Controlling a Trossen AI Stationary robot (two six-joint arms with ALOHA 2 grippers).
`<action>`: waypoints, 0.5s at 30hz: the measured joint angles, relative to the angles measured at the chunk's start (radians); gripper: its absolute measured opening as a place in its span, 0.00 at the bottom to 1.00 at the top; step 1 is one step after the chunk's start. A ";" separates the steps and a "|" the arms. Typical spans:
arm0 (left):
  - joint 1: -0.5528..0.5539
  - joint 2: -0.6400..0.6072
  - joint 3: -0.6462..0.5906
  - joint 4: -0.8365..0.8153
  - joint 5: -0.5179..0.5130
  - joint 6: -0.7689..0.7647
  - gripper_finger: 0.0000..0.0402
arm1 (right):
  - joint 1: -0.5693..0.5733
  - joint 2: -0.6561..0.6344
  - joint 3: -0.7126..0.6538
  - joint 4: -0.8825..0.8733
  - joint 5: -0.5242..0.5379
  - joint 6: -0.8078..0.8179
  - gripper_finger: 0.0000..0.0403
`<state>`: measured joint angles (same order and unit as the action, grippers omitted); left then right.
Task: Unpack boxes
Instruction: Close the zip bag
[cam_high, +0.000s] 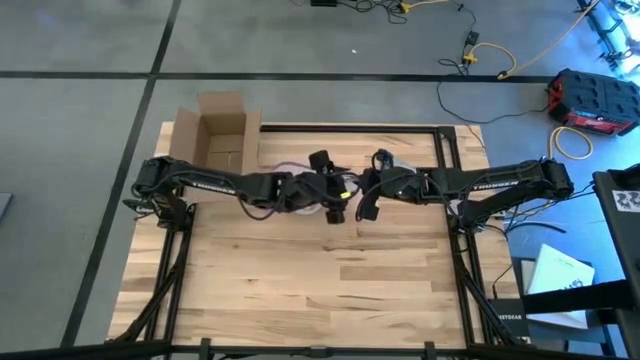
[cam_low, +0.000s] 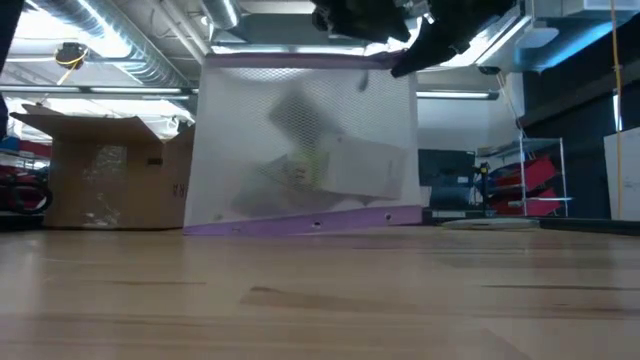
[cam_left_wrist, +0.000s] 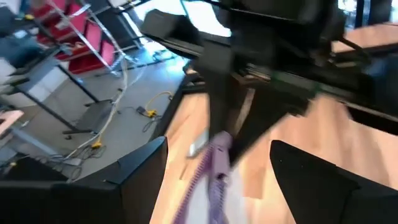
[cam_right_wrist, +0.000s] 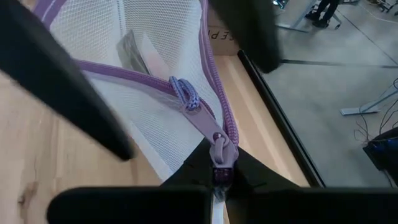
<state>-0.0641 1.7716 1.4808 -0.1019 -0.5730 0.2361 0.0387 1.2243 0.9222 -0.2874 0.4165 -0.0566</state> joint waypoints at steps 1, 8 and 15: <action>0.003 0.006 0.000 0.013 -0.012 0.002 0.68 | 0.000 0.000 0.000 0.000 -0.002 0.000 0.00; 0.006 0.009 0.000 0.013 -0.035 0.020 0.68 | 0.000 0.000 0.000 -0.001 -0.008 -0.005 0.00; 0.014 0.037 0.000 0.004 -0.048 0.060 0.62 | -0.001 0.000 0.000 -0.001 -0.008 -0.007 0.00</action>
<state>-0.0505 1.8083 1.4807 -0.0978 -0.6210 0.2960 0.0380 1.2247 0.9218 -0.2882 0.4080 -0.0639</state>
